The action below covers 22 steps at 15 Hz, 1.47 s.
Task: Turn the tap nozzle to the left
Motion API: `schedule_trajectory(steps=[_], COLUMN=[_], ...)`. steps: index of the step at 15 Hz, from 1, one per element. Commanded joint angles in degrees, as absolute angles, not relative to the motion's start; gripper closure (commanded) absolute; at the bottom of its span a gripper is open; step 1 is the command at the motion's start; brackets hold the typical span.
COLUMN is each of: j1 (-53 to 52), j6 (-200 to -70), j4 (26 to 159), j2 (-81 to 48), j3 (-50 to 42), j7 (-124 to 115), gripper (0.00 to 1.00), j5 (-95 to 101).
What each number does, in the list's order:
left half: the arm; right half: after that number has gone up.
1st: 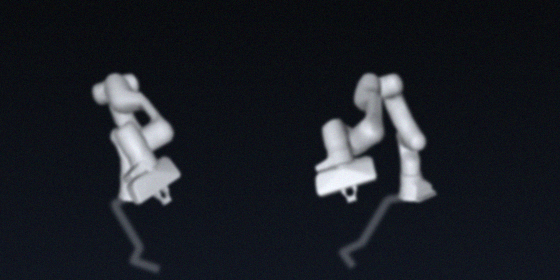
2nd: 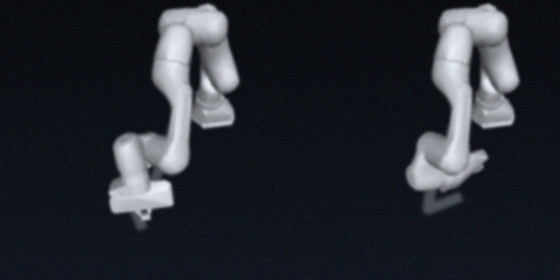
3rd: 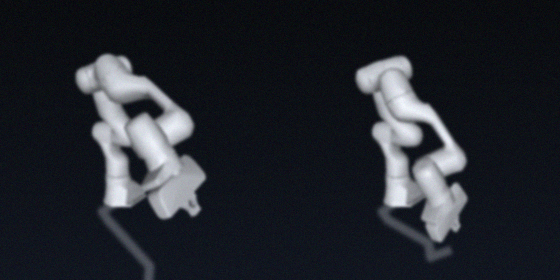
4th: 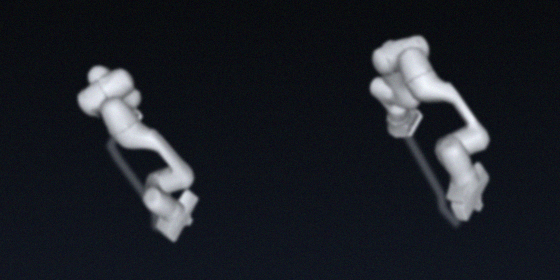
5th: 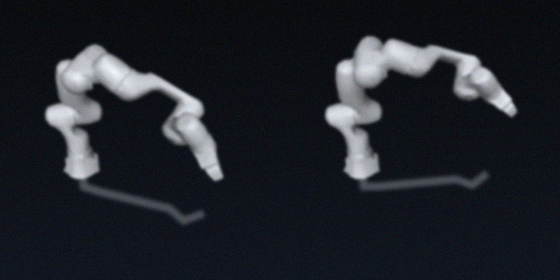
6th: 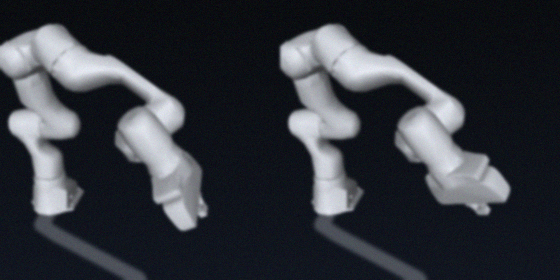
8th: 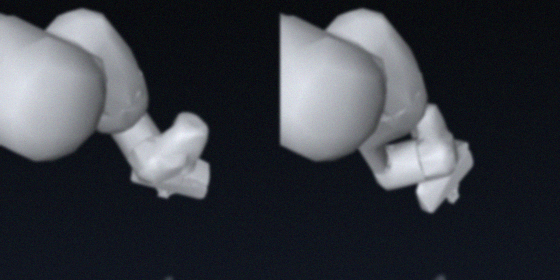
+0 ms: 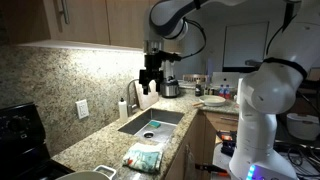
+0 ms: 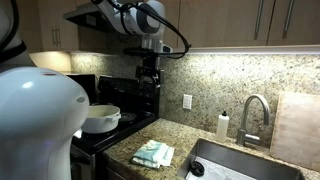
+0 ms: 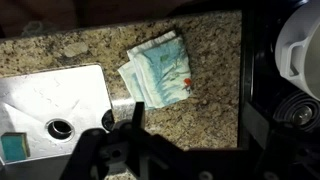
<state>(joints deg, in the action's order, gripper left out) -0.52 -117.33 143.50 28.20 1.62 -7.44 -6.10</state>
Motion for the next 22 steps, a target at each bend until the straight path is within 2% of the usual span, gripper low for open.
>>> schedule_trajectory(steps=[1, 22], j1=[-0.4, 0.5], j6=[-117.2, -119.1], j4=[143.4, 143.1], j2=[28.2, 27.8], j3=[1.7, 2.3], j7=[-7.4, -6.7], gripper=[0.00, 0.00], j5=[-6.1, -2.7])
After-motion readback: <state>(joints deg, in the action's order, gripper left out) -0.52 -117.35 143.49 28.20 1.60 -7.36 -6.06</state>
